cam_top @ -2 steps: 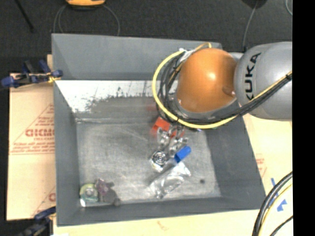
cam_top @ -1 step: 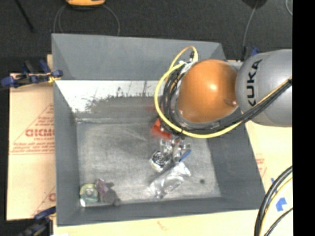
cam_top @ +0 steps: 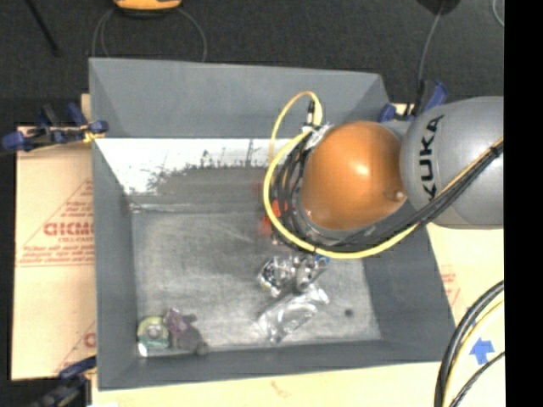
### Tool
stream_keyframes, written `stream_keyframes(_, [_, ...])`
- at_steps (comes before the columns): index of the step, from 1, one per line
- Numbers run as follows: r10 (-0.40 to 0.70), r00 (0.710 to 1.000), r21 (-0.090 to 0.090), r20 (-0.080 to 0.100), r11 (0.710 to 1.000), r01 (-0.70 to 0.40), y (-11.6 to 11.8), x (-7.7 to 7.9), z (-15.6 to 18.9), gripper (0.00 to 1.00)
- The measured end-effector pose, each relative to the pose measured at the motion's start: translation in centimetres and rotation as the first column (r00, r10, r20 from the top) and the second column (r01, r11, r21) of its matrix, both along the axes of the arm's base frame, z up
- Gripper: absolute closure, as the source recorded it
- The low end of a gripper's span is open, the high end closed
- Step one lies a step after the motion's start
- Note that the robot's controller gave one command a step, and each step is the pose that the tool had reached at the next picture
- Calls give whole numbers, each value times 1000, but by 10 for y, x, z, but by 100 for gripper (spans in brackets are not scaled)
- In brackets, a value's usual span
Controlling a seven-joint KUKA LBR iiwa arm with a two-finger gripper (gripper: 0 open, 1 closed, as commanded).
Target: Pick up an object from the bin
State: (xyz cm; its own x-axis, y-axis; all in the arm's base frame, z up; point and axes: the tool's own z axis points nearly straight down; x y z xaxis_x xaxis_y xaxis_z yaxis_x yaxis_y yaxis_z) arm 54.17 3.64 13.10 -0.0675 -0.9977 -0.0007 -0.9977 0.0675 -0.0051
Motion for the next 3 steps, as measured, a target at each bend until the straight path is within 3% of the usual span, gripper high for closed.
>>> stream_keyframes(1, [8,1000,-1,8,1000,-8,4,5,-18,100])
stream_keyframes(2, [2,1000,4,16,1000,-2,5,5,-16,100])
stream_keyframes(3, [-112,994,3,-2,994,112,4,-6,-17,100])
